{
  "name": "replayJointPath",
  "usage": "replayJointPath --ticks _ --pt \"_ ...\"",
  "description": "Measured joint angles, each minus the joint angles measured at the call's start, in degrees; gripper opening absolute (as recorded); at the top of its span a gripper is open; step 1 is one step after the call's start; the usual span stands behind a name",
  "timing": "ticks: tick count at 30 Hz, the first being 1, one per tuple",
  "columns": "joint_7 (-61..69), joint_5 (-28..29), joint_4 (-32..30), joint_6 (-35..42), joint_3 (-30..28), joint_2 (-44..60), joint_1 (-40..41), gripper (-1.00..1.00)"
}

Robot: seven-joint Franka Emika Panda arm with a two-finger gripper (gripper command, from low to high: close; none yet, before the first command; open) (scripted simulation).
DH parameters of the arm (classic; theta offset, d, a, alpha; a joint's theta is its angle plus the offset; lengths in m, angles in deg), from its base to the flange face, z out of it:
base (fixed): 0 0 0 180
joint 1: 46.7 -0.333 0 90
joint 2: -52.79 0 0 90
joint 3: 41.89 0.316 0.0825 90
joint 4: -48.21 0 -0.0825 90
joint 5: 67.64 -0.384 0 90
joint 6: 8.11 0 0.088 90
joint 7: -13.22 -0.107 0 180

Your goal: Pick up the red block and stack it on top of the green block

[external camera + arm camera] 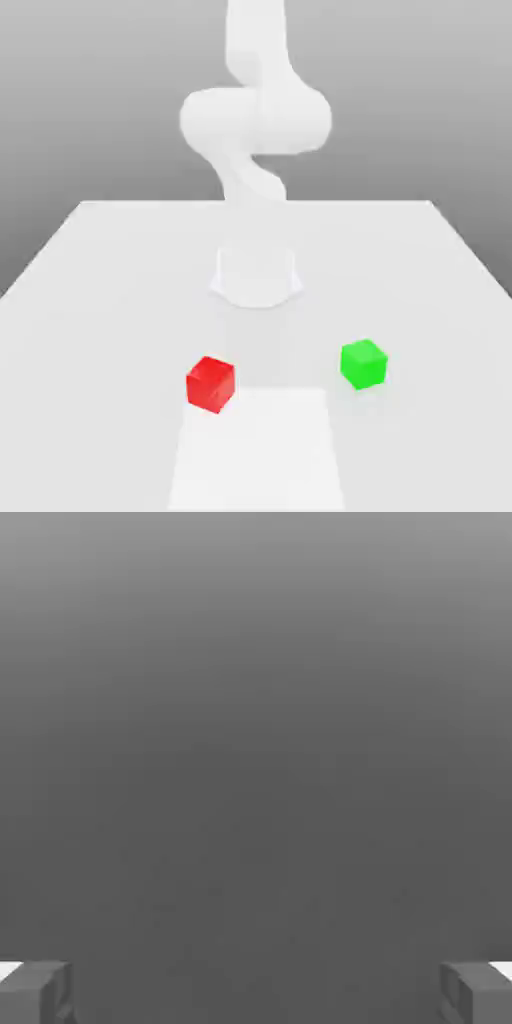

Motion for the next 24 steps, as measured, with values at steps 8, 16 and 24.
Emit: replayJointPath --ticks 8,16,24 --pt "-5.76 0.31 -14.61 -10.85 -0.02 13.15 4.11 0.00" --pt "-12.04 0.32 -30.26 -23.51 -0.28 29.17 8.52 0.00" --pt "-13.11 -0.45 -31.43 -41.67 -0.23 51.65 9.91 -1.00"
